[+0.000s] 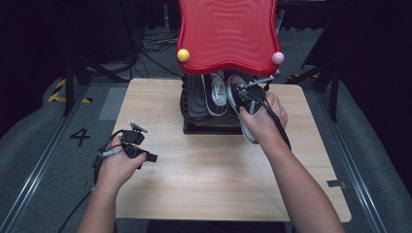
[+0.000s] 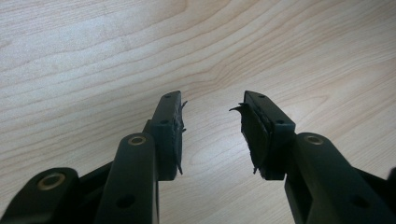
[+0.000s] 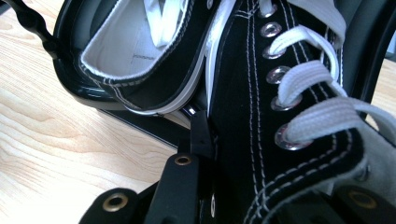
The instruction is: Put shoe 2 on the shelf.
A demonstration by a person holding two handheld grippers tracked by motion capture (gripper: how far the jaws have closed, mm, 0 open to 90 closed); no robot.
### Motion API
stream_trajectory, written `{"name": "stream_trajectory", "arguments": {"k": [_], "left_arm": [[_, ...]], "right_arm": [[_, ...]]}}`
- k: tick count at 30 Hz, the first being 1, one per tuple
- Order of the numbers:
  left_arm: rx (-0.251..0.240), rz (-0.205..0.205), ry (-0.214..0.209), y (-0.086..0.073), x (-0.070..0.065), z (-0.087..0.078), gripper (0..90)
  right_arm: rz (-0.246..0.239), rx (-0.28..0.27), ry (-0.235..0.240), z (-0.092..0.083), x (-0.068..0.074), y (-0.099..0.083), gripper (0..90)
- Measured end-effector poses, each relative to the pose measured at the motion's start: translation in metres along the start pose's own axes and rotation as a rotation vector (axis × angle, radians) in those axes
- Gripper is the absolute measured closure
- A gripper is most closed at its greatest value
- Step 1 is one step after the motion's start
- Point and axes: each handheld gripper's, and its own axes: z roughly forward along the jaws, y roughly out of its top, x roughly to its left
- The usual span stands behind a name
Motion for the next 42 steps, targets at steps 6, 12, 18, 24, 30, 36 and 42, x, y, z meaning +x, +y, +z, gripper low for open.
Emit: {"name": "stream_trajectory", "arguments": {"k": [6, 12, 18, 24, 30, 36, 42], "left_arm": [[-0.004, -0.002, 0.0, -0.001, -0.001, 0.0, 59.1], [0.005, -0.004, -0.002, -0.002, 0.0, 0.0, 59.2], [-0.002, -0.004, -0.001, -0.002, 0.0, -0.002, 59.2], [0.003, 0.001, -0.009, 0.001, -0.002, 0.001, 59.2], [0.007, 0.016, -0.016, 0.006, -0.006, 0.004, 59.2], [0.01, 0.031, -0.023, 0.012, -0.01, 0.006, 59.1], [0.018, 0.042, -0.027, 0.017, -0.013, 0.009, 59.0]], "right_arm": [[0.011, -0.079, -0.03, 0.005, -0.006, 0.003, 84.5], [0.006, -0.093, -0.041, 0.018, -0.003, 0.006, 84.4], [0.006, -0.048, 0.022, 0.029, -0.007, 0.001, 82.2], [-0.006, -0.049, 0.051, 0.029, -0.006, -0.001, 72.1], [-0.007, -0.064, 0.07, 0.014, -0.002, -0.005, 64.8], [-0.005, -0.087, 0.071, -0.018, -0.006, -0.015, 64.6], [-0.033, -0.084, 0.098, -0.055, -0.014, -0.039, 75.5]]}}
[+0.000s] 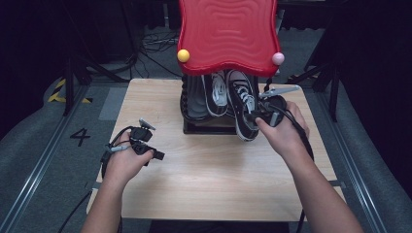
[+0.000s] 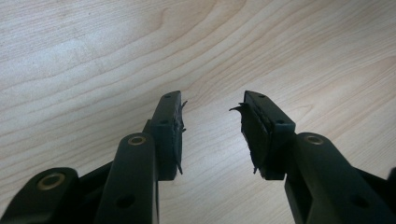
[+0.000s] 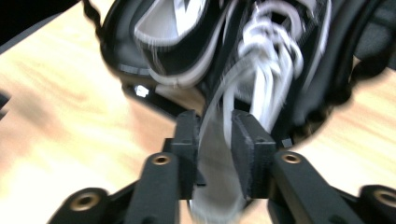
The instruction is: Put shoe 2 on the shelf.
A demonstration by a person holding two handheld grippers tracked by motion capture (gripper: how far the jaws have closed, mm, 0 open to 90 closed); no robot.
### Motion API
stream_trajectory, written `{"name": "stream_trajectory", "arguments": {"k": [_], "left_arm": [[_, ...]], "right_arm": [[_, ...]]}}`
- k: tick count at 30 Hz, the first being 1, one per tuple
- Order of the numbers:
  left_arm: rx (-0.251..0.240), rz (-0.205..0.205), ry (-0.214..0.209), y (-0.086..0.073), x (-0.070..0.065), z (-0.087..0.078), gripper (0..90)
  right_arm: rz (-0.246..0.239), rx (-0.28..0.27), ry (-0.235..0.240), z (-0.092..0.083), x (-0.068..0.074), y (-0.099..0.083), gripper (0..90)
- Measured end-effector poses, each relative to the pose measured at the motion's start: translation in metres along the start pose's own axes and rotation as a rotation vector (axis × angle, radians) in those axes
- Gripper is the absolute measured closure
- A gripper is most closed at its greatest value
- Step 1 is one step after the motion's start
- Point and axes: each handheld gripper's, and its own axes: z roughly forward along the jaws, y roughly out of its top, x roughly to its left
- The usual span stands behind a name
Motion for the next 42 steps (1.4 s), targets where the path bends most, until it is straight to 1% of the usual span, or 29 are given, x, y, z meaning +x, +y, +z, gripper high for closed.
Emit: {"name": "stream_trajectory", "arguments": {"k": [4, 5, 6, 7, 8, 9, 10, 11, 12, 13, 16, 17, 20, 21, 22, 23, 24, 27, 28, 30, 32, 34, 35, 36, 37, 38, 39, 40, 42], "left_arm": [[0.012, 0.004, -0.002, 0.002, -0.002, 0.004, 59.0], [0.017, 0.006, -0.002, 0.002, -0.003, 0.005, 59.0], [0.017, 0.006, -0.002, 0.002, -0.003, 0.005, 59.0], [0.018, 0.008, -0.001, 0.002, -0.004, 0.005, 58.9], [0.018, 0.008, -0.001, 0.002, -0.004, 0.005, 58.9], [0.018, 0.008, 0.001, 0.002, -0.004, 0.005, 58.8], [0.019, 0.011, 0.002, 0.002, -0.004, 0.005, 58.8], [0.02, 0.008, -0.004, 0.002, -0.003, 0.005, 58.7], [0.018, 0.004, -0.005, 0.001, -0.003, 0.006, 58.7], [0.02, 0.004, -0.004, 0.001, -0.003, 0.006, 58.7], [0.024, -0.003, -0.002, -0.001, -0.002, 0.005, 58.7], [0.022, 0.0, 0.001, -0.003, -0.002, 0.005, 58.7], [0.015, -0.013, 0.006, -0.006, 0.0, 0.003, 58.7], [0.015, -0.013, 0.006, -0.006, 0.0, 0.003, 58.7], [0.016, -0.012, 0.004, -0.007, 0.001, 0.002, 58.7], [0.017, -0.018, 0.005, -0.008, 0.002, 0.001, 58.6], [0.017, -0.018, 0.005, -0.008, 0.002, 0.001, 58.6], [0.02, -0.026, 0.007, -0.011, 0.004, 0.002, 58.4], [0.023, -0.034, 0.004, -0.012, 0.004, 0.003, 58.3], [0.03, -0.033, 0.011, -0.014, 0.006, 0.004, 58.3], [0.028, -0.041, 0.007, -0.015, 0.007, 0.003, 58.3], [0.023, -0.04, 0.01, -0.017, 0.008, 0.001, 58.3], [0.021, -0.048, 0.01, -0.019, 0.009, 0.0, 58.3], [0.025, -0.05, 0.007, -0.02, 0.009, 0.0, 58.2], [0.032, -0.047, 0.006, -0.02, 0.01, 0.001, 58.2], [0.032, -0.047, 0.006, -0.02, 0.01, 0.001, 58.2], [0.037, -0.051, 0.01, -0.021, 0.011, 0.002, 58.2], [0.039, -0.052, 0.01, -0.021, 0.011, 0.002, 58.2], [0.036, -0.053, 0.009, -0.022, 0.011, 0.002, 58.2]], "right_arm": [[-0.012, 0.028, 0.01, -0.016, -0.006, -0.016, 82.6], [-0.021, 0.042, 0.01, -0.019, -0.007, -0.019, 83.9], [-0.021, 0.042, 0.01, -0.019, -0.007, -0.019, 83.9], [-0.03, 0.073, 0.02, -0.022, -0.008, -0.027, 87.0], [-0.03, 0.073, 0.02, -0.022, -0.008, -0.027, 87.0], [-0.038, 0.114, 0.032, -0.023, -0.009, -0.034, 89.5], [-0.038, 0.114, 0.032, -0.023, -0.009, -0.034, 89.5], [-0.043, 0.135, 0.038, -0.022, -0.01, -0.038, 90.0], [-0.043, 0.168, 0.052, -0.02, -0.011, -0.043, 90.0], [-0.04, 0.189, 0.063, -0.018, -0.012, -0.048, 90.0], [-0.034, 0.232, 0.07, -0.01, -0.016, -0.058, 90.0], [-0.025, 0.263, 0.082, -0.002, -0.017, -0.064, 90.0], [-0.021, 0.294, 0.099, 0.011, -0.019, -0.07, 90.0], [-0.021, 0.294, 0.099, 0.011, -0.019, -0.07, 90.0], [-0.019, 0.301, 0.105, 0.014, -0.019, -0.071, 90.0], [-0.016, 0.315, 0.118, 0.022, -0.019, -0.072, 90.0], [-0.016, 0.315, 0.118, 0.022, -0.019, -0.072, 90.0], [-0.015, 0.327, 0.129, 0.031, -0.02, -0.072, 90.0], [-0.012, 0.32, 0.136, 0.033, -0.02, -0.071, 90.0], [0.002, 0.307, 0.154, 0.038, -0.02, -0.067, 90.0], [0.014, 0.301, 0.169, 0.042, -0.019, -0.065, 90.0], [0.024, 0.285, 0.173, 0.046, -0.018, -0.06, 90.0], [0.026, 0.286, 0.168, 0.046, -0.018, -0.058, 90.0], [0.032, 0.294, 0.177, 0.047, -0.019, -0.056, 90.0], [0.039, 0.286, 0.185, 0.047, -0.02, -0.055, 90.0], [0.039, 0.286, 0.185, 0.047, -0.02, -0.055, 90.0], [0.048, 0.267, 0.187, 0.048, -0.02, -0.053, 90.0], [0.05, 0.258, 0.168, 0.048, -0.019, -0.05, 90.0], [0.052, 0.262, 0.161, 0.049, -0.017, -0.046, 90.0]]}}
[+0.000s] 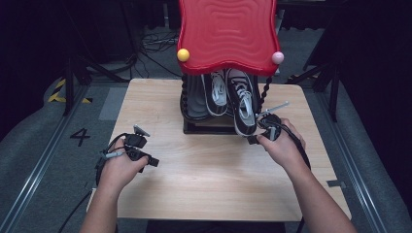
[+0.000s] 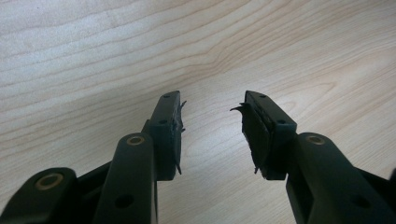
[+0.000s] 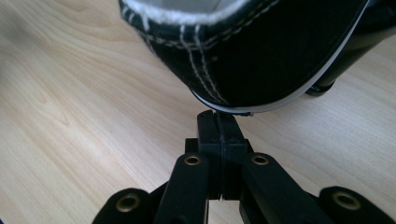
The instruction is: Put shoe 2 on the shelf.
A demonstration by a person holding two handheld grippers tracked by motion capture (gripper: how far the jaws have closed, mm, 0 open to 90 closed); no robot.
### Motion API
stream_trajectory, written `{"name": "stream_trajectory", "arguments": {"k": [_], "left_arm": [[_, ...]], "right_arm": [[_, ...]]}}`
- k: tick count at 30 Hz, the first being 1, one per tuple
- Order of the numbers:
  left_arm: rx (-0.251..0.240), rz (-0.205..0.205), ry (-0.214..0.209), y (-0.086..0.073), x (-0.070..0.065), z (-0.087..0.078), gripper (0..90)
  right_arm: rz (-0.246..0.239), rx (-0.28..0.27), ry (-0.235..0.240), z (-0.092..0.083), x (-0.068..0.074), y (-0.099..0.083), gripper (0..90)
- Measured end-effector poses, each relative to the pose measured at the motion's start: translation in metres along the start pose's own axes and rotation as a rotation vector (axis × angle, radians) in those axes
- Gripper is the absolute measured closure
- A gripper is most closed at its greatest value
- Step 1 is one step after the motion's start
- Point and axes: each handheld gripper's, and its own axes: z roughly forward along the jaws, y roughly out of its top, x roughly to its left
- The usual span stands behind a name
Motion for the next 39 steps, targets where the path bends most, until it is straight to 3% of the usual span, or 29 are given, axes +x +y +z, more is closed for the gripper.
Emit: {"name": "stream_trajectory", "arguments": {"k": [9, 13, 16, 18, 20, 21, 30, 35, 39], "left_arm": [[0.005, -0.003, -0.007, 0.001, 0.0, 0.001, 58.2], [0.012, -0.003, -0.009, 0.001, -0.001, 0.004, 58.0], [0.011, 0.0, -0.008, 0.001, 0.0, 0.003, 57.9], [0.012, -0.008, -0.008, 0.0, 0.002, 0.004, 57.8], [0.015, -0.006, -0.005, -0.001, 0.003, 0.004, 57.8], [0.017, -0.007, -0.006, -0.001, 0.003, 0.004, 57.8], [0.009, -0.008, -0.009, -0.002, 0.001, 0.003, 57.7], [0.012, -0.003, -0.008, -0.002, 0.001, 0.003, 57.6], [0.009, -0.011, -0.008, -0.004, 0.004, 0.001, 57.5]], "right_arm": [[0.006, -0.01, -0.033, 0.005, -0.001, 0.012, 90.0], [-0.006, -0.046, -0.095, 0.008, -0.002, 0.021, 90.0], [-0.001, -0.041, -0.08, 0.01, -0.004, 0.026, 90.0], [-0.045, -0.03, -0.089, 0.013, 0.003, 0.036, 90.0], [-0.052, -0.023, -0.092, 0.014, 0.006, 0.038, 90.0], [-0.073, -0.015, -0.114, 0.016, 0.01, 0.041, 90.0], [-0.067, -0.015, -0.097, 0.019, 0.012, 0.047, 90.0], [-0.08, -0.067, -0.052, 0.02, 0.022, 0.05, 90.0], [-0.084, -0.039, -0.069, 0.024, 0.023, 0.054, 90.0]]}}
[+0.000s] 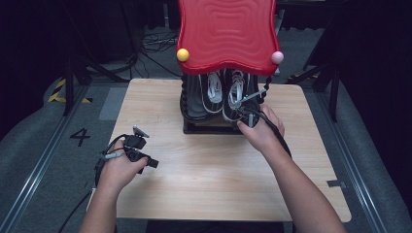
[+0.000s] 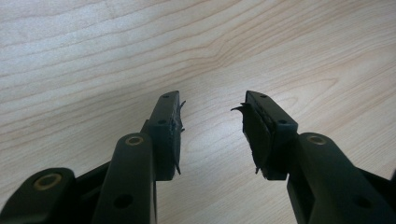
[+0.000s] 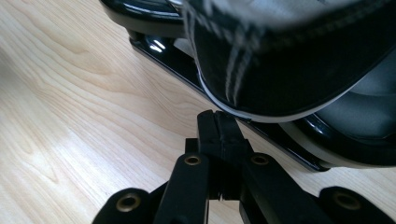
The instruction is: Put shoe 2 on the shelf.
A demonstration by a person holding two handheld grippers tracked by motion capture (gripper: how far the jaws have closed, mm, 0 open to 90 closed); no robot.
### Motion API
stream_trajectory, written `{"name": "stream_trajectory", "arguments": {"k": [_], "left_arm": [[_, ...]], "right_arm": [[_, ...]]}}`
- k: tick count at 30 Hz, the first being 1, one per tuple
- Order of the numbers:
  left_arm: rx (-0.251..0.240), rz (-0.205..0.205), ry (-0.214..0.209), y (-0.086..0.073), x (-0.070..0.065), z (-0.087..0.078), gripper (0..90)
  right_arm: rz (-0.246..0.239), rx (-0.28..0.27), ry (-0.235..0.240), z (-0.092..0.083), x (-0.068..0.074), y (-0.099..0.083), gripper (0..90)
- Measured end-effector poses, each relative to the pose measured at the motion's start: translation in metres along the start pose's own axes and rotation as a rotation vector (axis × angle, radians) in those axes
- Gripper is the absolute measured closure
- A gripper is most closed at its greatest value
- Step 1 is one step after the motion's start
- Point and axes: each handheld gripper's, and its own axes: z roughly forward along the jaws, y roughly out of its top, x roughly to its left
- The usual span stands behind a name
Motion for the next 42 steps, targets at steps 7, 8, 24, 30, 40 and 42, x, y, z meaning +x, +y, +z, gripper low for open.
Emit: {"name": "stream_trajectory", "arguments": {"k": [7, 8, 24, 30, 40, 42], "left_arm": [[-0.01, -0.005, 0.002, -0.003, 0.001, -0.003, 57.6], [-0.011, -0.005, -0.003, -0.003, 0.001, -0.004, 57.5], [-0.019, -0.016, 0.0, -0.006, 0.003, -0.006, 57.5], [-0.019, -0.008, 0.001, -0.003, 0.001, -0.006, 57.4], [-0.033, -0.005, -0.01, -0.001, 0.003, -0.008, 57.2], [-0.034, 0.001, -0.004, -0.002, 0.003, -0.009, 56.9]], "right_arm": [[0.011, 0.008, -0.038, 0.004, -0.006, 0.005, 90.0], [-0.002, 0.009, -0.054, 0.004, -0.005, 0.006, 90.0], [-0.027, 0.023, -0.161, 0.014, -0.006, 0.023, 90.0], [-0.017, 0.033, -0.165, 0.014, -0.009, 0.024, 90.0], [-0.042, 0.012, -0.097, -0.004, -0.008, 0.016, 84.9], [-0.051, -0.009, -0.08, -0.015, -0.007, 0.009, 82.8]]}}
